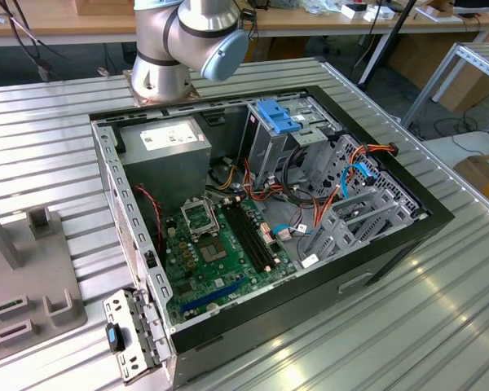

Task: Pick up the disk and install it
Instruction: 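Pick up the disk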

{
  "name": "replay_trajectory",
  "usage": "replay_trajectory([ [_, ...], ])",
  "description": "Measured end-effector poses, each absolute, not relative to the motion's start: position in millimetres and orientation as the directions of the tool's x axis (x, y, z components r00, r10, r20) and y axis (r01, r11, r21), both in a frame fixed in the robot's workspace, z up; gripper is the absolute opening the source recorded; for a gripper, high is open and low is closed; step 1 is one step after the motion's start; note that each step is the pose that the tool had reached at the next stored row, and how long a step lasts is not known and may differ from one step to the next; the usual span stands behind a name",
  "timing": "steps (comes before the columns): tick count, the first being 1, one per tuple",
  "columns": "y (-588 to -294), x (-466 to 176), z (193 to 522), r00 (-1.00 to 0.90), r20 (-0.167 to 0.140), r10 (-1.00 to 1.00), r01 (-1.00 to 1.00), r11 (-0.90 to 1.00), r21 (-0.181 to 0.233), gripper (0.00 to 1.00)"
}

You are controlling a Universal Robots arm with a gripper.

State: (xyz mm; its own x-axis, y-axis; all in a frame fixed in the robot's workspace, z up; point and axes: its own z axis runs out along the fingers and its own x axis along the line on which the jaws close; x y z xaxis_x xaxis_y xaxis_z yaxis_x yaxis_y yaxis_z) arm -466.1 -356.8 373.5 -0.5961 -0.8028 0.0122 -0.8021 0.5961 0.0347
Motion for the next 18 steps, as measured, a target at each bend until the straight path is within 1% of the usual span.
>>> replay_trajectory([
  [8, -356.1, -466.1, 373.4, -0.438, 0.012, -0.899, -0.898, 0.439, 0.035, 0.11],
  [11, -355.6, -466.1, 373.4, -0.329, 0.012, -0.944, -0.944, 0.329, 0.035, 0.11],
  [18, -355.4, -466.1, 373.1, -0.182, 0.011, -0.983, -0.983, 0.183, 0.035, 0.11],
])
